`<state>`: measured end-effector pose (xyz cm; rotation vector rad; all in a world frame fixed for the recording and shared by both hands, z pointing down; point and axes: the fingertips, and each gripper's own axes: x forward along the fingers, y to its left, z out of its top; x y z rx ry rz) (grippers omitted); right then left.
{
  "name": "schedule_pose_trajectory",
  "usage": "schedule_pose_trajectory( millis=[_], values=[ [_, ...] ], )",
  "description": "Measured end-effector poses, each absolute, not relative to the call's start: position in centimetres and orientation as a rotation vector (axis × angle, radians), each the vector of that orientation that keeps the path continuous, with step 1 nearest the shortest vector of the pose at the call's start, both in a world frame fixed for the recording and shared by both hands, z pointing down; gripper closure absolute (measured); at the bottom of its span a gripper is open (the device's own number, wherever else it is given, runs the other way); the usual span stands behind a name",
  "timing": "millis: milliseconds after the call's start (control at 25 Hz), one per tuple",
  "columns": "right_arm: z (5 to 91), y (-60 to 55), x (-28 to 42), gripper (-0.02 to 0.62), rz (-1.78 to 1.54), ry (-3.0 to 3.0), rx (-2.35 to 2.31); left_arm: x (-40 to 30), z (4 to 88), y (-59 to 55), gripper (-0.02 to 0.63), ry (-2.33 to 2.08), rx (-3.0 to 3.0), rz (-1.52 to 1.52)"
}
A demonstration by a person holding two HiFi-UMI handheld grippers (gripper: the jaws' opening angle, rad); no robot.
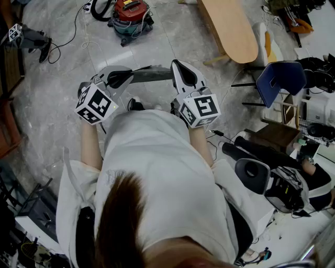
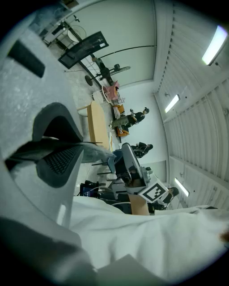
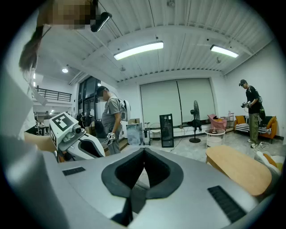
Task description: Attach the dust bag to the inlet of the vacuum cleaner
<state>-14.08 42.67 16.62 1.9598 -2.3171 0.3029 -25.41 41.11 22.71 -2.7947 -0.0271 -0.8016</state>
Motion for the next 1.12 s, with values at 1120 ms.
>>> schedule_pose_trajectory(
  millis=[1120],
  values=[
    [17.5, 42.7, -13.6, 0.594, 0.357, -2.327, 1.998, -25.2, 23.9, 41.6, 0.566, -0.075, -2.829, -0.805]
  ],
)
